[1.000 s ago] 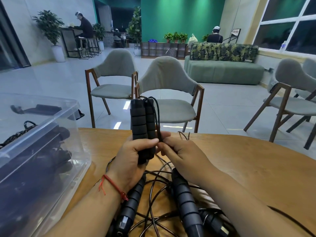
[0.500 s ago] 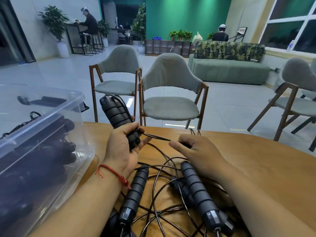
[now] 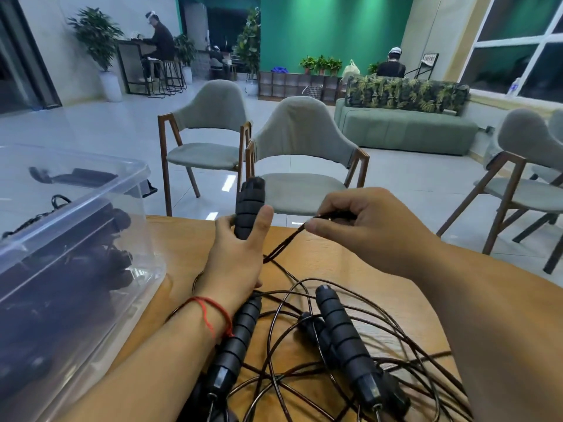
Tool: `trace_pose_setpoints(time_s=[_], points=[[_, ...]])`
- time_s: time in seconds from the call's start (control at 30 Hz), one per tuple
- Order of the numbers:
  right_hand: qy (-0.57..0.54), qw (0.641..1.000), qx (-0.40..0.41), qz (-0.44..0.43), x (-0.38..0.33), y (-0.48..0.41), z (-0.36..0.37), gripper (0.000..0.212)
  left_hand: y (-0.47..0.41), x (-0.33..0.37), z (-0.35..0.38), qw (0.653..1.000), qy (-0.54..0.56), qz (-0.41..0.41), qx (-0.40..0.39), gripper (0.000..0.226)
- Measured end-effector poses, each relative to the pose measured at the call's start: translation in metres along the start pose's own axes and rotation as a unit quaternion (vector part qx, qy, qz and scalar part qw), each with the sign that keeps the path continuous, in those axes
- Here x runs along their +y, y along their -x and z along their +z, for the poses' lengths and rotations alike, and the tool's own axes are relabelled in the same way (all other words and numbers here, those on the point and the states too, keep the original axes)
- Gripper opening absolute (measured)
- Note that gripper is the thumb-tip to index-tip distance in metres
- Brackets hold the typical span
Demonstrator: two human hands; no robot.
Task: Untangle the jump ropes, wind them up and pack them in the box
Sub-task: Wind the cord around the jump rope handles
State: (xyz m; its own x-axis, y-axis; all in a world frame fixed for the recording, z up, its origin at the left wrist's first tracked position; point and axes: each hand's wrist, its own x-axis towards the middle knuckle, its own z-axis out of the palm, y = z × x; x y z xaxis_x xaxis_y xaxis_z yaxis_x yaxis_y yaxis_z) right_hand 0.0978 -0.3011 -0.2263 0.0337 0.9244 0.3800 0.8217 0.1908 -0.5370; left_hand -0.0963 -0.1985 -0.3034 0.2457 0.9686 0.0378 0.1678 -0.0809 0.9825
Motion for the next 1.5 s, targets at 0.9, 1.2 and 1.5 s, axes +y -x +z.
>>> trace_pose_setpoints(time_s=[0.9,1.2,1.5], points=[[-0.149,0.986,-0.073,0.007,-0.012,-0.024,-0.002,0.027,0.026,0.005,-0.002,0.899,-0.218,0.345,-0.159,0.038],[-0.298,0.948,-0.087,0.068,0.031,-0.023,0.045,0.02,0.021,-0.002,-0.003,0.923,-0.019,0.365,-0.121,0.042],[-0.06,0.997,-0.008,0.038,0.018,0.002,0.092,0.024,0.008,0.002,-0.008,0.971,0.198,0.122,-0.058,0.033]])
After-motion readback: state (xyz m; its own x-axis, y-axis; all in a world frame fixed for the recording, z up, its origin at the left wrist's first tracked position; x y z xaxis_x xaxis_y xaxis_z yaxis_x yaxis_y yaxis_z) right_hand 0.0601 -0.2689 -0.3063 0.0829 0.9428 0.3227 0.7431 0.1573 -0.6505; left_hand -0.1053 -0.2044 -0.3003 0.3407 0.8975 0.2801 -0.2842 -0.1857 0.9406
